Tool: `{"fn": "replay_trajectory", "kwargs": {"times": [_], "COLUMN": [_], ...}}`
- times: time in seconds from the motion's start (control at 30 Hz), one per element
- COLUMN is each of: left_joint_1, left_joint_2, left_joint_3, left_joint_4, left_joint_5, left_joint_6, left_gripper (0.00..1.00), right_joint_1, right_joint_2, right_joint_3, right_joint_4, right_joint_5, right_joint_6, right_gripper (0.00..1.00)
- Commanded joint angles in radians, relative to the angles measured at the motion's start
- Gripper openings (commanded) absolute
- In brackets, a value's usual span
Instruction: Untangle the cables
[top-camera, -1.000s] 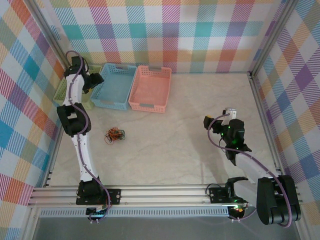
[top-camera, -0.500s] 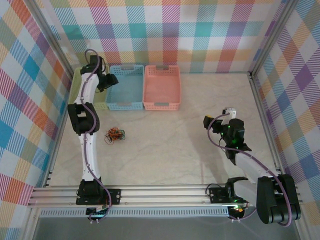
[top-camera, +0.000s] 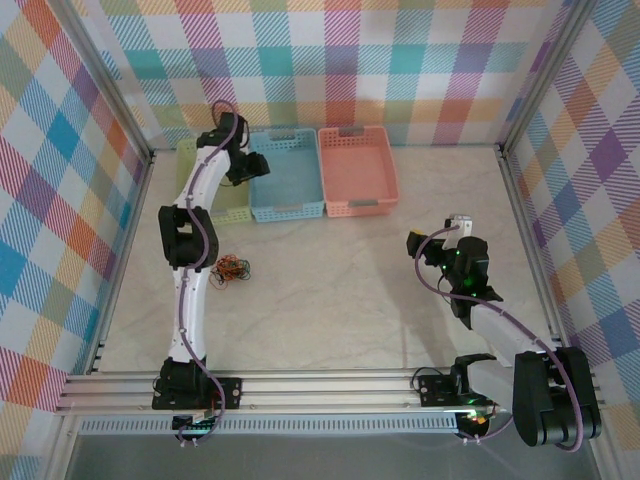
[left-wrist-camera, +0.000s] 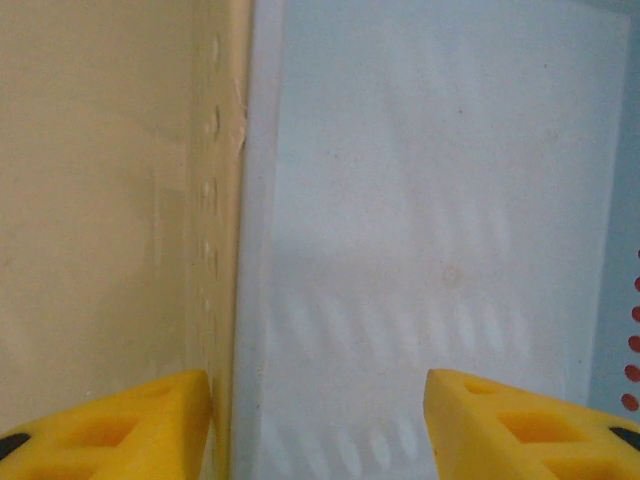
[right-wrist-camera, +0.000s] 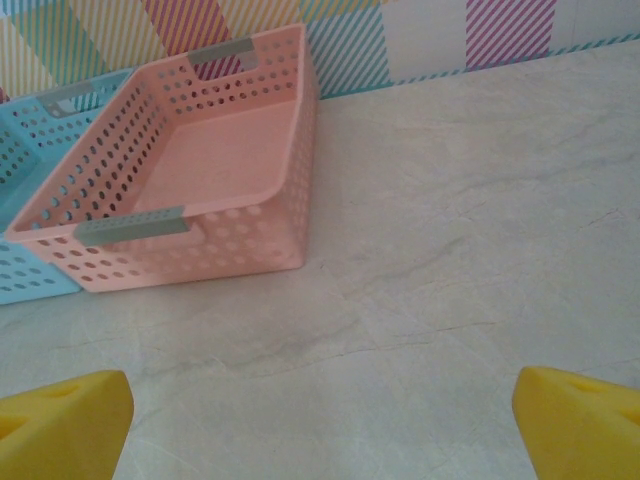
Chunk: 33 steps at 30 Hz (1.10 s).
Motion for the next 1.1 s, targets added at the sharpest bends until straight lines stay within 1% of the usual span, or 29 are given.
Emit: {"fn": "replay_trajectory", "kwargs": {"times": [0.0,0.17,0.3,0.43,0.6,0.67,0.73,0.83,0.93,1.07], "left_joint_1": [-0.064,-0.114,-0.138,-0.161,-0.182,-0.193,-0.203,-0.219,-0.235,-0.246], "left_joint_2": [-0.022,-0.006,0.006,0.021,0.032,0.032,0.035,0.045,0.059,0.082], "left_joint_3": [-0.033,-0.036,-0.028,0.003,0.025,0.026,0.028,0.043,0.066,0.099], "left_joint_4": [-0.009,0.015,0.023,0.013,0.006,0.007,0.012,0.012,0.008,-0.001], "left_joint_5": [0.037,0.016,0.007,0.0,0.0,-0.003,0.001,0.003,-0.001,-0.011], "left_joint_6": [-0.021,-0.022,-0.01,0.038,0.077,0.091,0.1,0.116,0.133,0.142], "left_gripper": [0.59,0.59,0.57,0.51,0.38,0.35,0.28,0.2,0.15,0.13], "right_joint_1": [0.005,0.005,0.006,0.006,0.006,0.005,0.005,0.005,0.005,0.006], "right_joint_2": [0.003,0.01,0.007,0.007,0.008,0.009,0.01,0.009,0.009,0.012], "right_joint_3": [0.03,0.037,0.033,0.033,0.035,0.034,0.033,0.035,0.035,0.04], "right_joint_4": [0.014,0.009,0.012,0.012,0.012,0.011,0.011,0.009,0.009,0.003], "right_joint_5": [-0.015,-0.016,-0.016,-0.016,-0.017,-0.019,-0.019,-0.018,-0.018,-0.016], "right_joint_6": [-0.01,-0.007,-0.006,-0.005,-0.003,-0.003,-0.002,-0.001,0.001,0.001], "right_gripper": [0.97,0.98,0.98,0.97,0.98,0.98,0.98,0.98,0.98,0.99]}}
